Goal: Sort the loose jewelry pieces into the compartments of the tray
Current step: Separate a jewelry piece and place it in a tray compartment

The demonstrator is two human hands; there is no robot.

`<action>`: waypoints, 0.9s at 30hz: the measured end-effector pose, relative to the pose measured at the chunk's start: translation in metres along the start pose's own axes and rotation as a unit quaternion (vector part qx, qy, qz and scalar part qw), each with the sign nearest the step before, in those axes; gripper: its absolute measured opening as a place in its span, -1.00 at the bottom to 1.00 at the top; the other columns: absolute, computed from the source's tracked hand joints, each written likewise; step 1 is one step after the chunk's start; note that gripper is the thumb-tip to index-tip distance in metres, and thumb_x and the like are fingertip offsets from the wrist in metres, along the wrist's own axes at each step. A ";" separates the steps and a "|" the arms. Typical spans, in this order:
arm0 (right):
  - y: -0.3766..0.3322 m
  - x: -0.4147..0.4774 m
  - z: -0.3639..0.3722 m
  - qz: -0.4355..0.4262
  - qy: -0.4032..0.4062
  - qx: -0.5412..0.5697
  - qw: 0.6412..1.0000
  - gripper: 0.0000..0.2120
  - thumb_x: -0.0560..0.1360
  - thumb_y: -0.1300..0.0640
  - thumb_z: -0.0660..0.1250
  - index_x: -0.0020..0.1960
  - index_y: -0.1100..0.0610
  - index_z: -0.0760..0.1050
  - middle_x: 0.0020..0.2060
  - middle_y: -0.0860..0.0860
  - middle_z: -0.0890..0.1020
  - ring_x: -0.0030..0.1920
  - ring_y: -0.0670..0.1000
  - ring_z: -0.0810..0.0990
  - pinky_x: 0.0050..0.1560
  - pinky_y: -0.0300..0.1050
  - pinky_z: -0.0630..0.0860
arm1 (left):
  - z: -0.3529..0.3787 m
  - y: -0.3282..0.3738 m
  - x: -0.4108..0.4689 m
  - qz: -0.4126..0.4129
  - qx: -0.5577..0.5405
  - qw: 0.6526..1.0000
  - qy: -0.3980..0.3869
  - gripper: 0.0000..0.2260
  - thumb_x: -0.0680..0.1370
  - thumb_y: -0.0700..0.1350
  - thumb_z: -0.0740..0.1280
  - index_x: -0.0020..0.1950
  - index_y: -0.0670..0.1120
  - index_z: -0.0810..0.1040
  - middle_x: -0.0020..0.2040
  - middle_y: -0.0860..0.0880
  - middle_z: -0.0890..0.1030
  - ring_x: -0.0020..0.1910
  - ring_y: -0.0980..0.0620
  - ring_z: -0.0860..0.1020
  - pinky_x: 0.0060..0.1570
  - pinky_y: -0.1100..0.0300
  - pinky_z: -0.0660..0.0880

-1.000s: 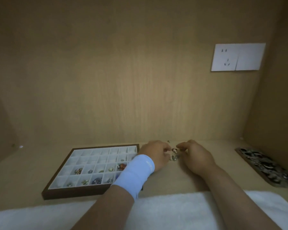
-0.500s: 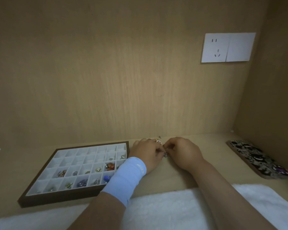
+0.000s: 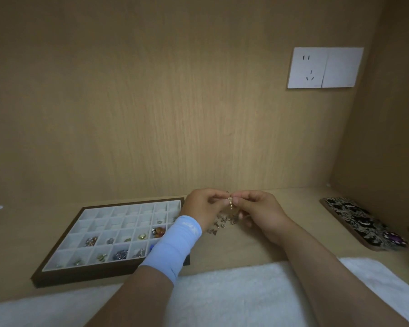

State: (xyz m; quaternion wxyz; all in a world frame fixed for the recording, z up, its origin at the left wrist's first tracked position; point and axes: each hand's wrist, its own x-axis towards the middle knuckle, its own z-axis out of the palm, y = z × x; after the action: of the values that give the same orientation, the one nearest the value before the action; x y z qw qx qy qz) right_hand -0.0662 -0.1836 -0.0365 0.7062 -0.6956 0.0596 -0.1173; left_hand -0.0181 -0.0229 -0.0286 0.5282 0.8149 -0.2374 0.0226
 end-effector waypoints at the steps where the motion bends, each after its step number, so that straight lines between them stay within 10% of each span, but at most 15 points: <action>1: 0.000 0.000 0.001 0.002 -0.005 0.009 1.000 -0.94 0.52 0.28 0.43 -0.02 0.22 0.66 -0.33 0.08 0.67 -0.49 -0.06 0.52 -0.58 -0.25 0.35 | -0.001 0.000 0.000 -0.001 -0.016 1.000 0.006 -0.88 0.48 -0.09 0.47 -0.11 0.15 0.70 -0.14 0.15 0.70 -0.09 0.20 0.64 0.04 0.26 0.53; 22: -0.018 -0.032 0.064 -0.196 -0.028 -0.115 0.974 -0.85 0.43 0.17 0.55 -0.19 -0.08 0.72 -0.34 -0.11 0.70 -0.42 -0.23 0.56 -0.38 -0.36 0.43 | -0.082 0.020 -0.051 -0.080 -0.068 0.994 0.008 -0.92 0.49 -0.11 0.47 -0.03 -0.01 0.67 -0.18 -0.03 0.72 -0.22 0.04 0.67 -0.05 0.08 0.64; 27: -0.026 -0.044 0.094 -0.212 -0.057 -0.171 0.960 -0.90 0.45 0.09 0.51 -0.14 -0.11 0.67 -0.22 -0.09 0.71 -0.39 -0.06 0.60 -0.35 -0.06 0.59 | -0.119 0.014 -0.071 -0.067 -0.041 0.997 -0.002 -0.97 0.49 -0.09 0.47 -0.09 0.02 0.69 -0.17 0.02 0.73 -0.18 0.02 0.70 -0.03 0.08 0.64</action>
State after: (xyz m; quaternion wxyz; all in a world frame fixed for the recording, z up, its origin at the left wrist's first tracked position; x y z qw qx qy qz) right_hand -0.0880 -0.0820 -0.0121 0.5381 -0.8081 -0.1108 -0.2126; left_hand -0.0616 0.1016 0.0153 0.5612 0.8067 -0.1838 -0.0242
